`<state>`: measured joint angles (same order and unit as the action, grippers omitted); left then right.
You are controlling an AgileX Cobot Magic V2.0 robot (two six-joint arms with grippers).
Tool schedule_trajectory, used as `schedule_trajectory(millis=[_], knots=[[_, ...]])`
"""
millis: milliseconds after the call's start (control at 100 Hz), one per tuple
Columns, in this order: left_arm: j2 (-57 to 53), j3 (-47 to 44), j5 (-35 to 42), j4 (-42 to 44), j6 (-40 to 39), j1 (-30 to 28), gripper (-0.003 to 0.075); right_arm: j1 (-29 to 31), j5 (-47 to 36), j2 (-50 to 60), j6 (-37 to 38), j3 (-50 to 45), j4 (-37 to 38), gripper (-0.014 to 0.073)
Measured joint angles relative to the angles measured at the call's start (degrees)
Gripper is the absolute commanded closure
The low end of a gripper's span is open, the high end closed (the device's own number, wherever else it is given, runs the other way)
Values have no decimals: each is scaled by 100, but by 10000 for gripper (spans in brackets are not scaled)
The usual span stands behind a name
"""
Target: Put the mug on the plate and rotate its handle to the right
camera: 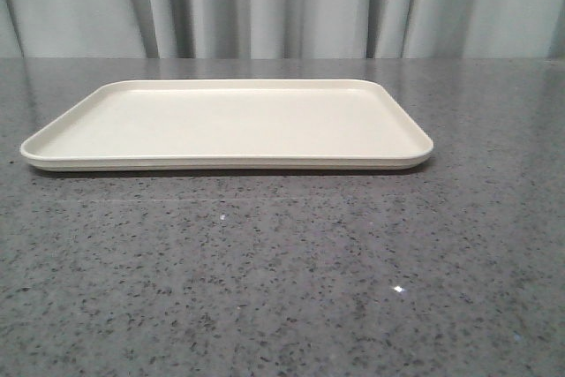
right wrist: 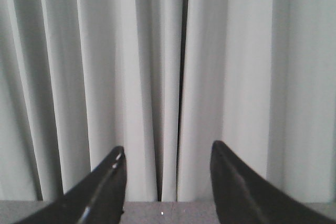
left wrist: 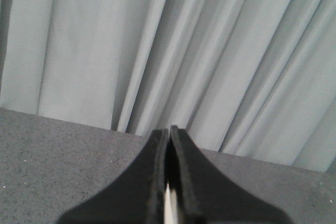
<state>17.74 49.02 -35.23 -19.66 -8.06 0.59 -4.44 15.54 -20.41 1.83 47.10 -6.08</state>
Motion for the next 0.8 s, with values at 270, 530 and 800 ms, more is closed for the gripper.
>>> schedule_trajectory(millis=[270, 530, 800], knots=[[399, 300, -384, -468, 451, 0, 535, 0, -181, 0, 0, 0, 0, 209], [614, 316, -454, -679, 553, 0, 324, 0, -204, 0, -10, 0, 0, 209], [643, 316, -393, -727, 553, 0, 335, 0, -204, 0, -10, 0, 0, 209]])
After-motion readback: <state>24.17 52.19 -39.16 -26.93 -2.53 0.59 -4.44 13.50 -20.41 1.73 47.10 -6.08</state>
